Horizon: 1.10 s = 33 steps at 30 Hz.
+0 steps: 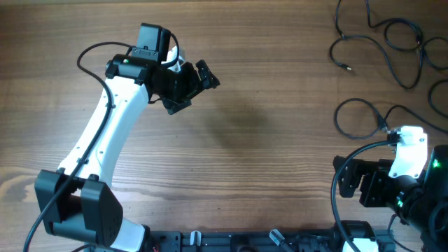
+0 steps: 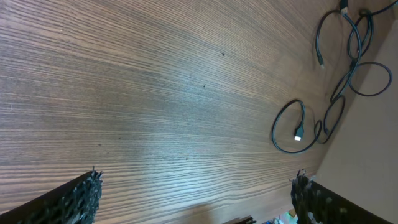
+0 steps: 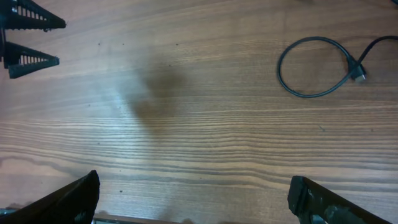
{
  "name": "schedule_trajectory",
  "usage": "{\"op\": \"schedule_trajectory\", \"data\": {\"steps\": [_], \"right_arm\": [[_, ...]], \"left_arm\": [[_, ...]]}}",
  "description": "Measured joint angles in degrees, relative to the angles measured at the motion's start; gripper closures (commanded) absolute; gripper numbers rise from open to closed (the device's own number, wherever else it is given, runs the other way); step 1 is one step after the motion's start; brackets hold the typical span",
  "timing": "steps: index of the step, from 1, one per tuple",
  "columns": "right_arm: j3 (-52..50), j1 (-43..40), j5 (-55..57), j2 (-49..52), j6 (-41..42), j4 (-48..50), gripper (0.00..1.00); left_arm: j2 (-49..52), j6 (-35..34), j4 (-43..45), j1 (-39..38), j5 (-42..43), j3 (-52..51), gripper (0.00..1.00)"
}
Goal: Untangle cables
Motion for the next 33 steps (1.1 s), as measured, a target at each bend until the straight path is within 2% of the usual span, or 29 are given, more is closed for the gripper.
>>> {"op": "schedule_trajectory", "data": {"steps": [10, 14, 17, 21, 25, 26, 33], "right_arm": [[0.0, 0.1, 0.4, -0.3, 0.0, 0.1, 0.0], [-1.5, 0.1, 2.2, -4.2, -0.2, 4.7, 0.0], [-9.0, 0.8, 2.2, -8.5, -1.6, 14.3, 0.0], [-27.3, 5.0, 0.2, -16.7, -5.3, 32.4, 0.0], [-42.5, 5.2, -1.9, -24.2, -7.5, 48.8, 0.0], [-48.1, 5.2, -3.3, -27.5, -8.6, 55.5, 0.0], [-64.3, 5.4, -4.9, -36.8, -10.1, 74.9, 0.0]], "left_arm": [[0.0, 0.0, 0.0, 0.0, 0.0, 0.0, 0.0], [0.0, 0.0, 0.0, 0.0, 0.0, 0.0, 0.0], [0.0, 0.0, 0.0, 0.0, 0.0, 0.0, 0.0], [0.0, 0.0, 0.1, 0.0, 0.0, 0.0, 0.0], [0.0, 0.0, 0.0, 0.0, 0.0, 0.0, 0.0], [0.0, 0.0, 0.1, 0.0, 0.0, 0.0, 0.0], [0.0, 0.0, 0.1, 0.0, 0.0, 0.0, 0.0]]}}
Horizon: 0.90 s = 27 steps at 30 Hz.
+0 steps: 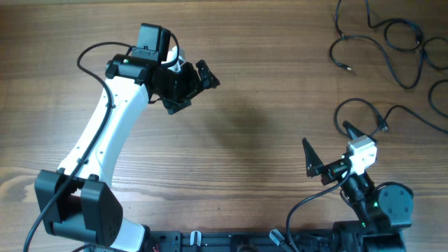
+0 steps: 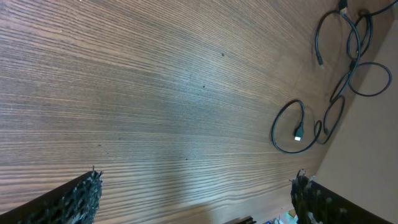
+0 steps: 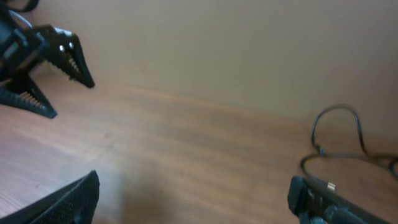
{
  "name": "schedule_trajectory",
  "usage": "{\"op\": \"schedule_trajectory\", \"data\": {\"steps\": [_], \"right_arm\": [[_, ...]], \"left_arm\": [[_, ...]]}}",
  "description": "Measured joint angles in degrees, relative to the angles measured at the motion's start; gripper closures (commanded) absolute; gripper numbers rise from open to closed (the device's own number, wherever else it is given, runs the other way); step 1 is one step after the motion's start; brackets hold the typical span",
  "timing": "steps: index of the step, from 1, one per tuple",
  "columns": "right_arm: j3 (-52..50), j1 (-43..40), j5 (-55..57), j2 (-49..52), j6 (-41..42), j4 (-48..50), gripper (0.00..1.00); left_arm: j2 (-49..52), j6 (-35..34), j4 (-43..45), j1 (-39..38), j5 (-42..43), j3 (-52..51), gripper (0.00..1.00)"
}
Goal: Untangle cables
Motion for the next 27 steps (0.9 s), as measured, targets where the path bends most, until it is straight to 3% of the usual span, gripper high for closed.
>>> {"op": "schedule_trajectory", "data": {"steps": [14, 19, 24, 27], "right_arm": [[-14.0, 0.0, 9.3, -6.5, 2.8, 22.5, 0.0], [-15.6, -0.1, 14.0, -6.6, 4.4, 22.3, 0.0], [-15.7, -1.3, 15.3, -6.7, 4.8, 12.5, 0.0], [-15.7, -1.3, 15.3, -6.7, 4.5, 12.0, 0.0]], "left_arm": [[0.0, 0.0, -0.1, 0.0, 0.0, 0.0, 0.0], [0.0, 0.0, -0.1, 0.0, 0.0, 0.0, 0.0], [0.0, 0.0, -0.1, 0.0, 0.0, 0.0, 0.0], [0.0, 0.0, 0.0, 0.0, 0.0, 0.0, 0.0]]}}
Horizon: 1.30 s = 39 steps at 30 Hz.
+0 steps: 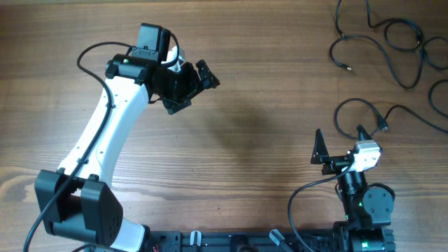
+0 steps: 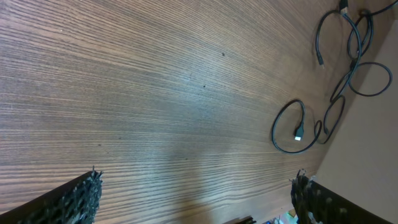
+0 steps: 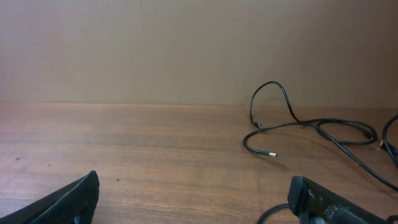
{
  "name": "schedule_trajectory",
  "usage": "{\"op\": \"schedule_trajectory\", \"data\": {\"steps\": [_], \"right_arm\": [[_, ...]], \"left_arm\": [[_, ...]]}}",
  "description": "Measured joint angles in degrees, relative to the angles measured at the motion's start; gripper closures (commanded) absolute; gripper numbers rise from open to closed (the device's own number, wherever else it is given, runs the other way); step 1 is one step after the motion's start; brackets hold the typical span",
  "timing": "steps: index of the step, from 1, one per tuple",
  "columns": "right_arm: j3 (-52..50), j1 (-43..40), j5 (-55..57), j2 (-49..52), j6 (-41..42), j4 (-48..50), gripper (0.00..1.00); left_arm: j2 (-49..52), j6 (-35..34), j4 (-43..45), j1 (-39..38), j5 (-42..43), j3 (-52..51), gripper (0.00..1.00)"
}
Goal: Untangle cables
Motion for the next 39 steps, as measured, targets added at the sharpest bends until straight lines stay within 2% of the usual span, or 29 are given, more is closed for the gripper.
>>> {"op": "schedule_trajectory", "data": {"steps": [14, 39], "right_arm": [[0.0, 0.0, 0.0, 0.0, -3.7, 0.0, 0.0], [0.0, 0.0, 0.0, 0.0, 0.3, 0.0, 0.0]], "left_arm": [[0.0, 0.0, 0.0, 0.0, 0.0, 0.0, 0.0], [0.0, 0.0, 0.0, 0.0, 0.0, 0.0, 0.0]]}}
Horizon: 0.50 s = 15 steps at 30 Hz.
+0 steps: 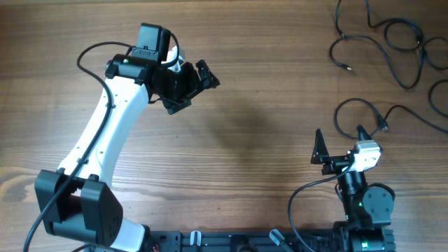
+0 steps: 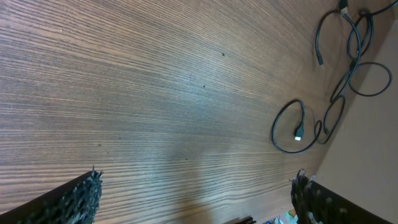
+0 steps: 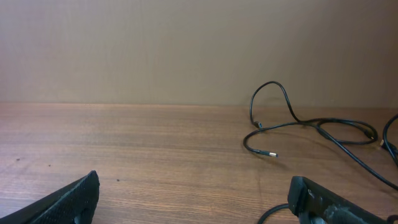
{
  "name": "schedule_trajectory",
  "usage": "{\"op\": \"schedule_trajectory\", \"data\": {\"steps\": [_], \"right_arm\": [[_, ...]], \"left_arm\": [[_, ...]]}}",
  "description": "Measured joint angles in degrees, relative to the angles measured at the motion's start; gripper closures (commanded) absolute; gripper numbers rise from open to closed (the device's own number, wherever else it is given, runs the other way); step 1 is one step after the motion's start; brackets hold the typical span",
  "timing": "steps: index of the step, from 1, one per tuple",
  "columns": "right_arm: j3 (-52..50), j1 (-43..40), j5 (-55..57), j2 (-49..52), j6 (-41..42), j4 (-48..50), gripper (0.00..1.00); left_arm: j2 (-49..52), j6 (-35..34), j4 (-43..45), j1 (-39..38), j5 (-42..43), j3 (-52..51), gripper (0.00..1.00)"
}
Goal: Untangle cables
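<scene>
Several thin black cables (image 1: 381,42) lie looped over one another at the table's far right; one loop (image 1: 355,115) with a plug end lies nearer the front. The left wrist view shows the same loop (image 2: 291,127) and the tangle (image 2: 351,43) far off. My left gripper (image 1: 192,91) hangs open over bare wood at the upper left, holding nothing. My right gripper (image 1: 341,140) stands open just in front of the near loop, level with the table. Its view shows a cable (image 3: 280,121) ahead and an arc of cable (image 3: 273,214) by its right finger.
The wooden table (image 1: 266,119) runs between the two arms. A plain brown wall (image 3: 186,50) rises behind the table's far edge. The left arm's white link (image 1: 105,136) crosses the left side, and the arm bases stand along the front edge.
First the right arm was folded at the front right corner, its camera looking down on the wood and one loop. Then its open gripper stood out over the table, turned leftward. After that it faced the far wall beside the near loop, as now. The left arm never moved.
</scene>
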Motion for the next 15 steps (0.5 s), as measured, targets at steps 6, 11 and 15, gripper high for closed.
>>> {"op": "schedule_trajectory", "data": {"steps": [6, 11, 15], "right_arm": [[0.0, 0.0, 0.0, 0.0, 0.0, 0.0, 0.0], [0.0, 0.0, 0.0, 0.0, 0.0, 0.0, 0.0], [0.0, 0.0, 0.0, 0.0, 0.0, 0.0, 0.0]], "left_arm": [[0.0, 0.0, 0.0, 0.0, 0.0, 0.0, 0.0], [0.0, 0.2, 0.0, 0.0, 0.0, 0.0, 0.0], [0.0, 1.4, 0.0, 0.0, 0.0, 0.0, 0.0]]}}
